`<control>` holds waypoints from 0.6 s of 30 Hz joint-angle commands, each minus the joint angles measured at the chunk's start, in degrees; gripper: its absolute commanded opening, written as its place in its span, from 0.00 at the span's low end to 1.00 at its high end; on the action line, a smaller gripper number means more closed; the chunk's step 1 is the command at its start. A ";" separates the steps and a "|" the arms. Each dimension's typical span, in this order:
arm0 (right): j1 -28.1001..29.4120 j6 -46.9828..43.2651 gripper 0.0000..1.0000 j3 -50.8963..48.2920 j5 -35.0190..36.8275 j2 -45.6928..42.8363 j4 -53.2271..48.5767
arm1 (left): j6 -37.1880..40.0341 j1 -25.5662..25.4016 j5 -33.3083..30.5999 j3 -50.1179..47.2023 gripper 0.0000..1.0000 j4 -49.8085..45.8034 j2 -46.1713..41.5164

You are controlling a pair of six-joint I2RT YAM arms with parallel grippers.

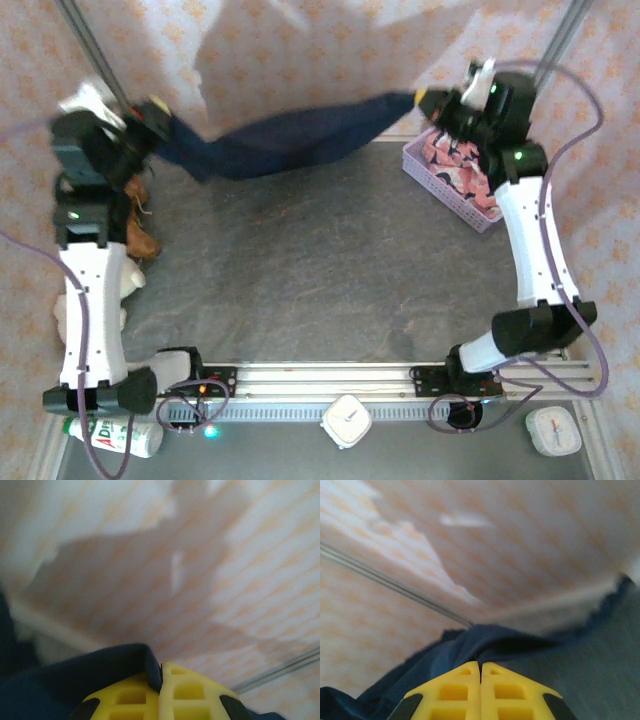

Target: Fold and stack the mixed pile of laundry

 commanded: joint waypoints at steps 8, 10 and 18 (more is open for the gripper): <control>-0.32 -7.39 0.34 -33.32 20.59 -24.55 -22.48 | -17.43 -6.94 -17.19 -39.03 0.69 -13.55 -26.44; -0.32 -6.47 0.43 -33.56 23.27 -24.26 -21.05 | -16.32 -6.92 -19.62 -37.17 0.76 -14.34 -26.53; 0.84 -1.88 0.65 -31.04 19.61 -9.72 -11.71 | -12.53 -7.26 -16.49 -30.49 0.74 -4.87 -9.03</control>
